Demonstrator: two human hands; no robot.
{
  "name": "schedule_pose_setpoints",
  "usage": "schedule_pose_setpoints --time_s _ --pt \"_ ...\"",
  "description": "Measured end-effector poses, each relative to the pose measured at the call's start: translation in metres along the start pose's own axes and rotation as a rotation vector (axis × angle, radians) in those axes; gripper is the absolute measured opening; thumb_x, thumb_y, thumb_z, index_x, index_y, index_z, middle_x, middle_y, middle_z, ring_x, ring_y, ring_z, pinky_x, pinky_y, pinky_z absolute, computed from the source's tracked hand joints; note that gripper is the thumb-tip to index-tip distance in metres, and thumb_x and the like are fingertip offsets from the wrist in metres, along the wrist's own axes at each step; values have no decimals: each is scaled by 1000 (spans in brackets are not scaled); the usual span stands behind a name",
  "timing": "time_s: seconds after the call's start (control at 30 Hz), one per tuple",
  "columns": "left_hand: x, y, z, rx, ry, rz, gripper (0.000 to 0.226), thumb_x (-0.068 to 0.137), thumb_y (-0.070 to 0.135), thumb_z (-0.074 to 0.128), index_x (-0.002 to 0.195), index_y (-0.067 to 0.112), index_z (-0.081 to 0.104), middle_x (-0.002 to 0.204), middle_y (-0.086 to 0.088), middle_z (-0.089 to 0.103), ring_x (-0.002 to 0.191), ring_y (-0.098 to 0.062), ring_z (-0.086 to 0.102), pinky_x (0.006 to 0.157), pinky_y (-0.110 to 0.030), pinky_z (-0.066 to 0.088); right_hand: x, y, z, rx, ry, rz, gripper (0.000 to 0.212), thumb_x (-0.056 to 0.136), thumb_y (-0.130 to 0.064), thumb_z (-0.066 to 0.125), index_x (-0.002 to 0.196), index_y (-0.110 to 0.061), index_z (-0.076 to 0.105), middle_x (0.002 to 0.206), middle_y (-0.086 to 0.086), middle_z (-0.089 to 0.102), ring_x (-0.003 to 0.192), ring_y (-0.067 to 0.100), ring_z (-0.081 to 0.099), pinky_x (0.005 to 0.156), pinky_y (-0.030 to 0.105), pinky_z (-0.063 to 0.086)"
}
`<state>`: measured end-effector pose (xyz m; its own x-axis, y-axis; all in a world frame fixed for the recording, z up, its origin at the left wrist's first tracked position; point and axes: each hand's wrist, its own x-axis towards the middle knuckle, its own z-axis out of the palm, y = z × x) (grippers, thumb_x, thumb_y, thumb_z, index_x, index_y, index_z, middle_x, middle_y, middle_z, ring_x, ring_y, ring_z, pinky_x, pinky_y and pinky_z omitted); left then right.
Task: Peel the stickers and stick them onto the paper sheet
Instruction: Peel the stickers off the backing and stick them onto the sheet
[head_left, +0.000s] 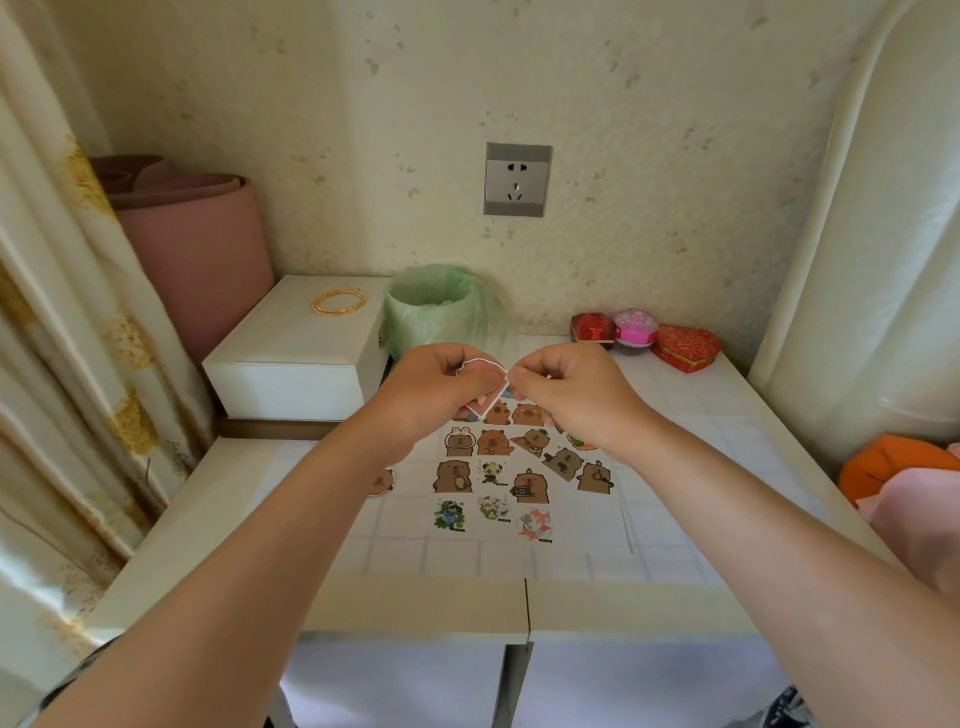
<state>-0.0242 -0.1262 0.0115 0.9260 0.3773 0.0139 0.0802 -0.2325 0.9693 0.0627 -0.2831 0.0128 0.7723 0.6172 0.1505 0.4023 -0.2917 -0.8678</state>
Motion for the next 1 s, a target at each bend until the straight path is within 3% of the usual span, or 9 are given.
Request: schedule_pose_setpoints --time_s 0.07,0.23,0.43,0.57,0.7,1.0 --pt "-1 2 -1 11 1 12 9 89 14 70 95 11 76 74 -1 70 62 -5 63 59 -15 52 1 -1 2 -9 22 -43 16 94 -16 64 88 -13 78 70 -5 73 44 -1 49 48 14 39" --pt "-3 5 -2 54 14 22 10 88 15 70 96 13 76 86 -9 74 63 -4 63 61 -15 53 2 0 8 -8 11 -64 24 94 -14 61 78 -23 77 66 -6 72 46 3 48 56 25 46" --pt "-3 4 -8 46 54 24 10 89 13 68 96 12 75 76 -1 69 58 -2 61 60 -15 53 3 -5 6 158 -10 31 16 96 -16 64 89 -9 77 81 4 76 44 10 49 41 14 37" --pt "-4 4 -8 46 47 24 8 89 13 69 94 14 76 77 -1 69 59 -3 61 61 -15 53 2 -6 8 100 -7 14 17 96 -17 63 89 -9 76 59 -8 68 39 3 46 46 15 39" --pt "-5 5 -8 54 42 27 9 89 14 69 94 14 76 76 0 70 59 -1 60 59 -14 52 3 -5 11 79 -17 -8 19 98 -15 59 90 -8 75 68 -7 70 44 8 49 53 22 44" --pt "-5 4 -8 25 33 23 10 90 14 68 98 14 74 79 -2 70 60 -1 62 59 -13 52 2 -5 12 103 -18 -7 21 99 -13 57 89 -9 74 61 -12 68 41 6 46 48 18 39"
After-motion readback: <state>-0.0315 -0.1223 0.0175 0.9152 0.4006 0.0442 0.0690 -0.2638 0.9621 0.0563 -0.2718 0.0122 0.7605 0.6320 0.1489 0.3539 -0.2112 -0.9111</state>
